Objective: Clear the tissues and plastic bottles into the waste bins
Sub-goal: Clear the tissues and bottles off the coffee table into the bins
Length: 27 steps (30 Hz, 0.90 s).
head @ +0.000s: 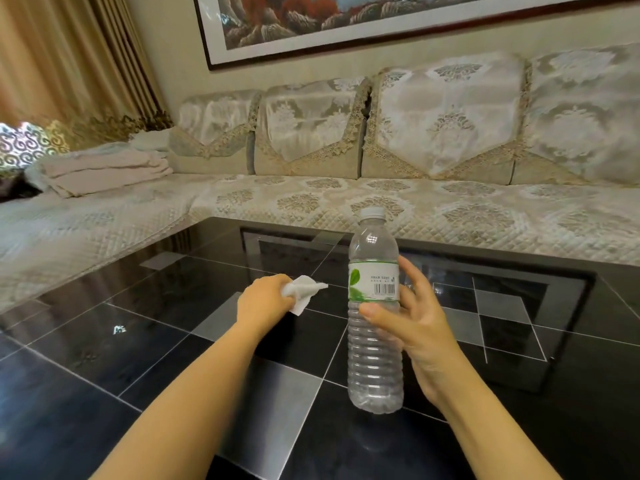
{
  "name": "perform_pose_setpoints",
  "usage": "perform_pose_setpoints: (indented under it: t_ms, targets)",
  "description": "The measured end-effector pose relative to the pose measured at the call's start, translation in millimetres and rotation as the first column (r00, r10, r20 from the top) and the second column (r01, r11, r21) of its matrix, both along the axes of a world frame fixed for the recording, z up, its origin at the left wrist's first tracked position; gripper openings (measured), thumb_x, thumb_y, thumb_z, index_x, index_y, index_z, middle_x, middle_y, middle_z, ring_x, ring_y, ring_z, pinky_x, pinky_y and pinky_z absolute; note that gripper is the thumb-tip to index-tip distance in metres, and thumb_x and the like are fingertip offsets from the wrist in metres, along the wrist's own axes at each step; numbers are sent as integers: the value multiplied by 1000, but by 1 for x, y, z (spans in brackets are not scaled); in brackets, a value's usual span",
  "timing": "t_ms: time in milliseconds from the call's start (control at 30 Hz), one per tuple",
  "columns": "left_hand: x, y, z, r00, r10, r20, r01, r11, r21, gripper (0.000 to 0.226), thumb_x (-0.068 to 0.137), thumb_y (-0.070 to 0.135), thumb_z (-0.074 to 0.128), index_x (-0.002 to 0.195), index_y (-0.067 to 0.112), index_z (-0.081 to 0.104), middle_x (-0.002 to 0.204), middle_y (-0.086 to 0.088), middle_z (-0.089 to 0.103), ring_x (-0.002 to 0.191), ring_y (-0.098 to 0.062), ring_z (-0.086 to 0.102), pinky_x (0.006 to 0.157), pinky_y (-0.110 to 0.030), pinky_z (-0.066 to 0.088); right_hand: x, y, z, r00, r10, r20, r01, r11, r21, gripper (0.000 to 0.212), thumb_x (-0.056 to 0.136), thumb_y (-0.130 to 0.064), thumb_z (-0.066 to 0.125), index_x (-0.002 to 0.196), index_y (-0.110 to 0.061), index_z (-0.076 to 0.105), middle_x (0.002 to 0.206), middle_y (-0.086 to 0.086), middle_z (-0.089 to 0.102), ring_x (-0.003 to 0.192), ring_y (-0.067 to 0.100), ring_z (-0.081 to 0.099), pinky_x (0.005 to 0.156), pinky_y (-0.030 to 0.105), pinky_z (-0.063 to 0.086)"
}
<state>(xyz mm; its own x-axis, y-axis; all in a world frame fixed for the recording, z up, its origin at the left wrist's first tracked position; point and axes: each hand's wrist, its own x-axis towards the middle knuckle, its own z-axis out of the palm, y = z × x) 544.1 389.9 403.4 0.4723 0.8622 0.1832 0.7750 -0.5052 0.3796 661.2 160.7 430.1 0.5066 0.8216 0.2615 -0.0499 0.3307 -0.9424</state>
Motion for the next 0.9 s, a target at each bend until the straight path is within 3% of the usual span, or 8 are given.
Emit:
perform_pose_setpoints:
  t_ms: [200, 367, 533, 700, 800, 900]
  targets:
    - [-30, -44, 15, 932, -74, 354, 148, 971, -186, 37, 82, 19, 70, 118, 22, 62, 114, -2, 65, 96, -17, 61, 88, -37, 54, -8, -17, 12, 998, -19, 65, 21, 999, -35, 84, 54, -23, 83, 124, -47, 45, 114, -5, 67, 96, 12, 68, 74, 28, 55]
    - [-93, -102, 43, 897, -143, 419, 228, 960, -162, 41, 83, 25, 72, 121, 22, 58, 115, 1, 62, 100, -16, 61, 87, -37, 56, -45, -44, 14, 993, -10, 115, 15, 999, -49, 91, 51, -26, 85, 130, -44, 43, 116, -4, 65, 94, 15, 69, 78, 31, 54]
    - [-183, -168, 65, 914, -201, 353, 235, 970, -57, 35, 84, 31, 70, 117, 26, 60, 108, 7, 64, 95, -11, 62, 84, -32, 55, -104, -85, 26, 982, 61, 180, -48, 996, -78, 89, 54, -26, 83, 131, -44, 42, 117, -4, 64, 92, 13, 69, 77, 32, 56]
    - [-286, -229, 32, 961, -179, 212, 138, 971, 193, 34, 88, 31, 64, 121, 30, 59, 115, 10, 63, 98, -8, 60, 85, -28, 51, -166, -124, 29, 974, 130, 188, -118, 990, -75, 88, 53, -30, 83, 130, -44, 42, 118, -3, 63, 94, 15, 68, 79, 38, 57]
    - [-347, -269, -3, 966, -258, 21, 234, 903, 360, 37, 90, 38, 52, 122, 22, 61, 116, 3, 62, 90, -15, 64, 71, -25, 56, -202, -142, 26, 970, 186, 154, -177, 981, -74, 86, 55, -29, 82, 129, -44, 41, 118, -3, 63, 96, 13, 68, 79, 36, 57]
    - [-396, -300, -41, 942, -256, -215, 329, 823, 463, 41, 82, 33, 70, 120, 19, 65, 116, -6, 65, 86, -19, 67, 62, -24, 55, -235, -152, 23, 957, 232, 175, -220, 972, -87, 82, 56, -31, 83, 124, -50, 42, 118, -4, 63, 97, 12, 67, 80, 37, 57]
